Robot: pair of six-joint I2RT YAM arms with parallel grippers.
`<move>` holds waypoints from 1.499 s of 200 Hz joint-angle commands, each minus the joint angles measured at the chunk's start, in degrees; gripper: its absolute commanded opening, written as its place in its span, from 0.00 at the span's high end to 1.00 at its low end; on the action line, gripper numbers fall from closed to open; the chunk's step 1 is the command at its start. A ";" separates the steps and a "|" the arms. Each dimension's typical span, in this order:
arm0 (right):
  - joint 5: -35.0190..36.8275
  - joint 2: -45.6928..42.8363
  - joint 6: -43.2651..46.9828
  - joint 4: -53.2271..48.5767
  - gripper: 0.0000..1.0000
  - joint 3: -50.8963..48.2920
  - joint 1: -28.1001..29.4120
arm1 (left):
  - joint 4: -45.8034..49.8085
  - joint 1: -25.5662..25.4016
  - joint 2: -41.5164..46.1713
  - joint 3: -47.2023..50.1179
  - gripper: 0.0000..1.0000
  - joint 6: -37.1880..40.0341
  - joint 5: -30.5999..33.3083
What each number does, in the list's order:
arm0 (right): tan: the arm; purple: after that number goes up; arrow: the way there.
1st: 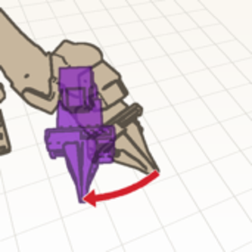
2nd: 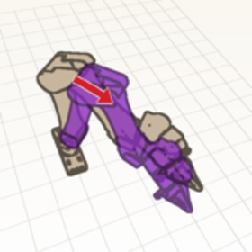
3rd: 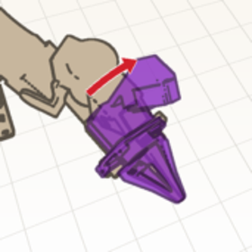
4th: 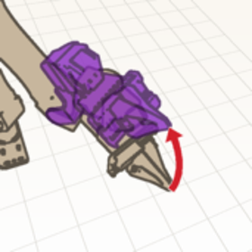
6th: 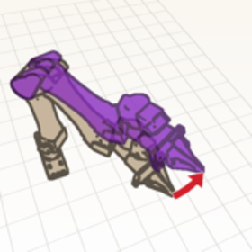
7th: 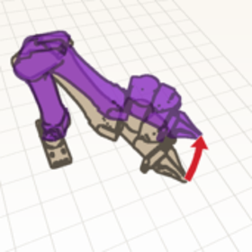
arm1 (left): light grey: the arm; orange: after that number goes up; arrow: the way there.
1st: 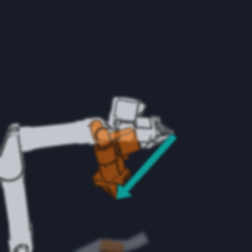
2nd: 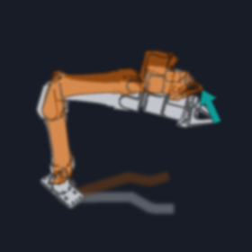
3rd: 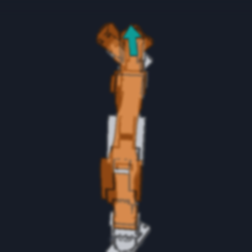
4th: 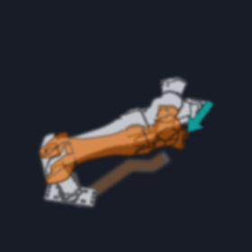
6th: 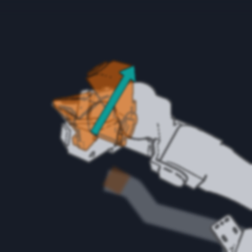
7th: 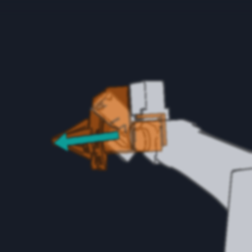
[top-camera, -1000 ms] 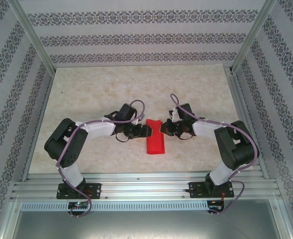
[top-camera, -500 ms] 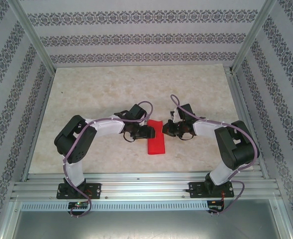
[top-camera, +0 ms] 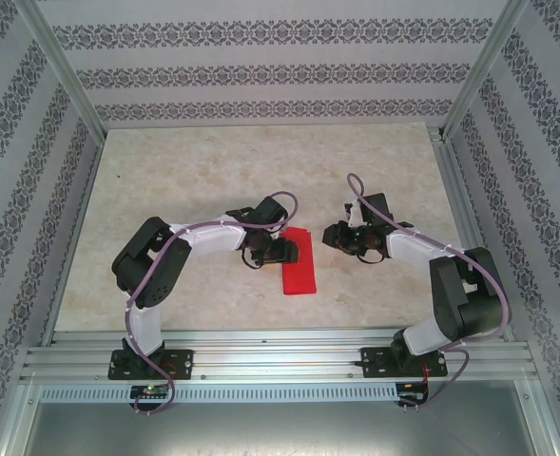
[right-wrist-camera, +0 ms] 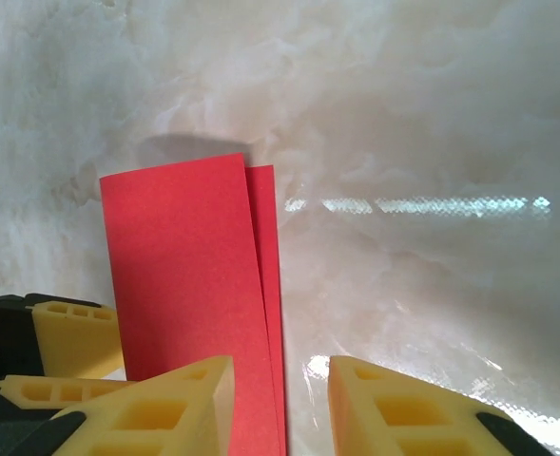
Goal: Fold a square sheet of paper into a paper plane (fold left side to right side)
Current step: First fold in half a square sheet of paper at the center of the table.
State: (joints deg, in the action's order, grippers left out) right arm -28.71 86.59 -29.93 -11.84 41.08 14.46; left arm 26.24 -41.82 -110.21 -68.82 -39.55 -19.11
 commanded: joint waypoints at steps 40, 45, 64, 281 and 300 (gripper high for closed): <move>-0.05 -0.02 1.05 -0.53 0.71 -1.75 -0.22 | -0.89 -2.71 -5.91 -0.86 0.39 2.13 -0.11; -0.03 0.04 1.19 -0.49 0.72 -1.63 -0.18 | -0.76 -2.80 -5.97 -0.96 0.39 2.33 -0.15; 0.04 0.07 1.20 -0.67 0.71 -1.70 -0.22 | -0.54 -3.00 -6.28 -1.28 0.39 2.74 -0.30; -1.80 0.16 0.71 -1.14 0.73 -2.80 0.13 | 1.34 -4.56 -9.91 -4.92 0.37 4.83 -2.32; -1.88 0.25 0.35 -0.74 0.73 -2.98 0.20 | 1.58 -4.67 -10.26 -5.10 0.37 4.91 -2.34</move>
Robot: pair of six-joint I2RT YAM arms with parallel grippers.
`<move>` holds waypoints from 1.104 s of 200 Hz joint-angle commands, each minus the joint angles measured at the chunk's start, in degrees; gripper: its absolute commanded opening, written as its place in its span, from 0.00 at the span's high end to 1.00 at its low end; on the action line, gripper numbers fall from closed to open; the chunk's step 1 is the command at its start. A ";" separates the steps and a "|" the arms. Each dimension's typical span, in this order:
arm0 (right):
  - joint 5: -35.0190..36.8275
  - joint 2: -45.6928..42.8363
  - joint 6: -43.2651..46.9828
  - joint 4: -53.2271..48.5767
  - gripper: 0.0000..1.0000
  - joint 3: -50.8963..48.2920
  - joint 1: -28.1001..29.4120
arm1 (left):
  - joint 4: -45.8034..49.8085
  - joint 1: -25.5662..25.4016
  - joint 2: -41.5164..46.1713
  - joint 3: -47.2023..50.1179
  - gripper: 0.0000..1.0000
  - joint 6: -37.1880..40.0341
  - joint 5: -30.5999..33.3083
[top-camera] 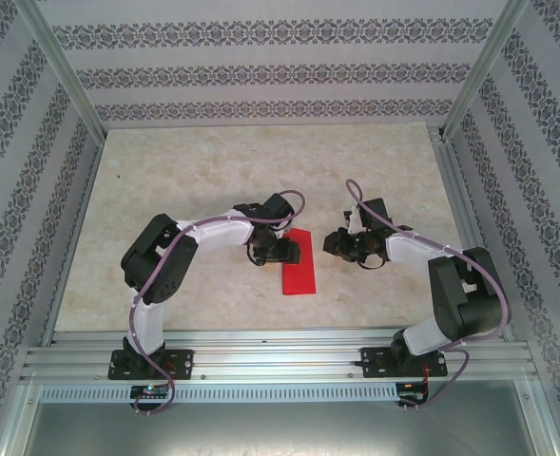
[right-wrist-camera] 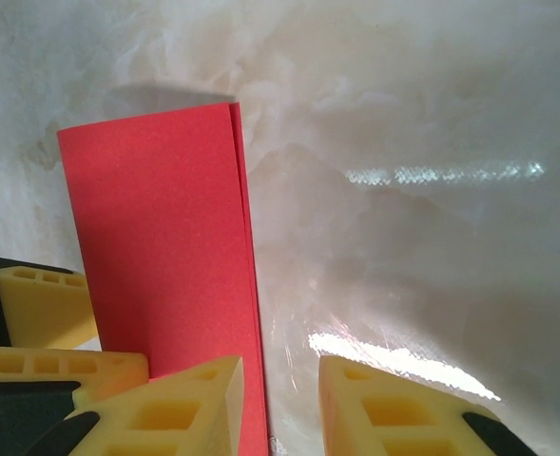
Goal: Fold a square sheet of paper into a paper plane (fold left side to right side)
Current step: First fold in half a square sheet of paper at the center of the table.
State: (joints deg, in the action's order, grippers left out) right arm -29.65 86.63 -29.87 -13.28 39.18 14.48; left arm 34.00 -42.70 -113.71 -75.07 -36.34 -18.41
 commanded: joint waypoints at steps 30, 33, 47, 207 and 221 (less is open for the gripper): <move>-1.29 0.30 -0.21 1.02 0.73 -1.21 0.77 | -5.90 -3.88 -7.04 0.89 0.37 1.81 -2.99; -1.37 0.36 -0.31 1.03 0.73 -1.23 0.81 | -5.90 -3.88 -7.01 0.89 0.37 1.82 -3.03; -1.55 0.35 -0.86 1.47 0.74 -1.46 1.29 | -5.87 -3.97 -7.12 0.80 0.37 1.71 -2.87; -3.97 5.01 -7.92 8.97 0.88 -3.50 9.77 | -5.97 -4.05 -7.40 0.98 0.37 1.47 -2.76; -3.75 5.60 -7.84 8.77 0.88 -3.41 9.95 | -6.02 -4.06 -7.40 0.97 0.37 1.45 -2.77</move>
State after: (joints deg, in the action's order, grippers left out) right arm -33.08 90.98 -36.80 -6.17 36.21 23.66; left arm 34.87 -42.94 -114.15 -75.83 -36.27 -17.63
